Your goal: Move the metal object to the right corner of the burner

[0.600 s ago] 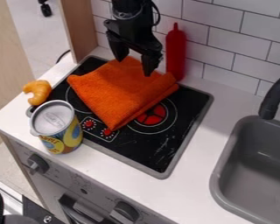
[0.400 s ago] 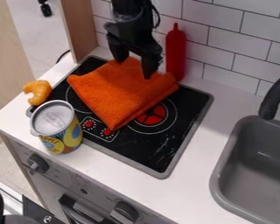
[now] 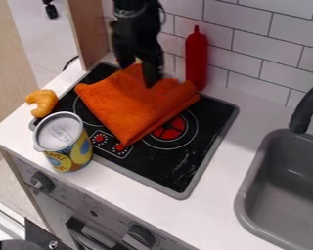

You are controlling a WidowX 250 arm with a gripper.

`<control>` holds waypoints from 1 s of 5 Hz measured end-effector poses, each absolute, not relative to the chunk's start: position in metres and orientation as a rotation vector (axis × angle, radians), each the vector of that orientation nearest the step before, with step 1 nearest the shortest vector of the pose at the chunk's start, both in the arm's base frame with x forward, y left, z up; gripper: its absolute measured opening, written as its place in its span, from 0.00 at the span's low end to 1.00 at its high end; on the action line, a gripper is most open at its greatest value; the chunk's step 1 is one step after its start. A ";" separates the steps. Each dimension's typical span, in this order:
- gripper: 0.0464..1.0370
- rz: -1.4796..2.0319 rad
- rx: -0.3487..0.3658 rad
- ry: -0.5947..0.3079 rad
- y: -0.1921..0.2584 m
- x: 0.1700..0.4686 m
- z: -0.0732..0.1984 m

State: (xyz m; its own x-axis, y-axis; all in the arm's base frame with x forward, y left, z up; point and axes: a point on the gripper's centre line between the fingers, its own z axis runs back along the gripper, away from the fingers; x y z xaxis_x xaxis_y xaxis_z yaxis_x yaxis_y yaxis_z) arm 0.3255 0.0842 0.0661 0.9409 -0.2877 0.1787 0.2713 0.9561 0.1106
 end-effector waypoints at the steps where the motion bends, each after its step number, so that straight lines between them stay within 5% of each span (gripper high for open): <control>1: 0.96 -0.468 0.186 -0.215 0.107 0.319 0.081; 5: 0.96 -0.973 0.290 -0.188 0.187 0.255 0.091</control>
State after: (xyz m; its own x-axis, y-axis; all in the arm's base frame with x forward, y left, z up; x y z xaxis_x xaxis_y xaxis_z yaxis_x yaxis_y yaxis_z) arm 0.2548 0.1874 0.0913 0.5511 -0.8340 0.0278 0.7841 0.5289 0.3247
